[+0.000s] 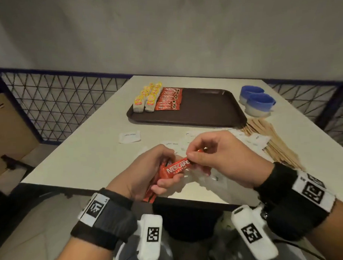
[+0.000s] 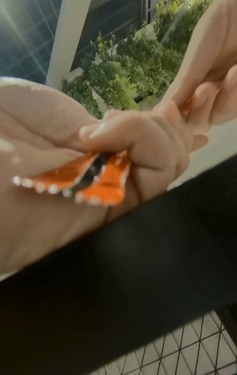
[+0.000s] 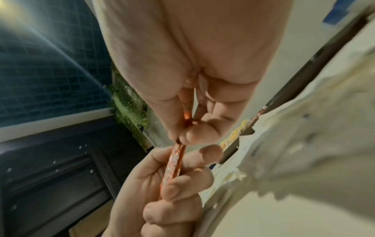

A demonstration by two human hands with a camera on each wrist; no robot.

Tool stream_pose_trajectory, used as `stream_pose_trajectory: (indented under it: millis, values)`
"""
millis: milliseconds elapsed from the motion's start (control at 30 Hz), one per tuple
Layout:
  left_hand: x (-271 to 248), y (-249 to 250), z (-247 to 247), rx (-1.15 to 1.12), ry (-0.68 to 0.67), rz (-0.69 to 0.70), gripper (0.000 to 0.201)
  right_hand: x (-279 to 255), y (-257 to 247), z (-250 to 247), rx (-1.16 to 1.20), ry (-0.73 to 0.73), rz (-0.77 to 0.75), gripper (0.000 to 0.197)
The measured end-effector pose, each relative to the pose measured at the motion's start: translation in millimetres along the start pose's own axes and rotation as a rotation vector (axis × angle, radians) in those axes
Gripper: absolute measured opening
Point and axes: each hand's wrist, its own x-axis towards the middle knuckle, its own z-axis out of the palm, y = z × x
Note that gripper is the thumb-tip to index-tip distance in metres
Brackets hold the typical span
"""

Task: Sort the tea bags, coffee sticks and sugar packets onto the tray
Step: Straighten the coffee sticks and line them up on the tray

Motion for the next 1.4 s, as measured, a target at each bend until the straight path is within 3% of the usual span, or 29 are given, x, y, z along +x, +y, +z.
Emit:
stream_pose_trajectory:
  millis: [100, 200, 600, 800, 967, 1133, 1200, 1300, 1400]
  values:
    - [0, 1, 0, -0.118, 0.112, 0.074, 0.066, -24, 16, -3, 0.198, 0.12, 0.01, 0.005]
    - [-2, -1, -3, -0.273, 0.173, 0.146, 0.072, -40, 31, 1, 0.306, 0.085, 0.103, 0.008]
    - [-8, -5, -10, -0.563, 0.173, 0.359, 0.072, -40, 52, 3, 0.485, 0.191, 0.075, 0.019]
    - [-4, -5, -3, -0.476, 0.359, 0.414, 0.049, -40, 51, 3, 0.5, 0.22, 0.101, 0.016]
    - [-4, -7, 5, -0.211, 0.503, 0.475, 0.021, -39, 54, 5, 0.493, 0.331, 0.067, 0.019]
    - [0, -9, 9, -0.182, 0.526, 0.48, 0.022, -38, 55, 6, 0.617, 0.399, 0.027, 0.025]
    - [1, -9, 9, -0.15, 0.494, 0.45, 0.032, -37, 56, 6, 0.657, 0.403, 0.019, 0.032]
    - [0, -9, 8, -0.044, 0.476, 0.406, 0.043, -37, 55, 9, 0.61, 0.385, 0.014, 0.025]
    - [-1, -9, 9, 0.035, 0.462, 0.372, 0.037, -37, 53, 14, 0.527, 0.385, 0.02, 0.018]
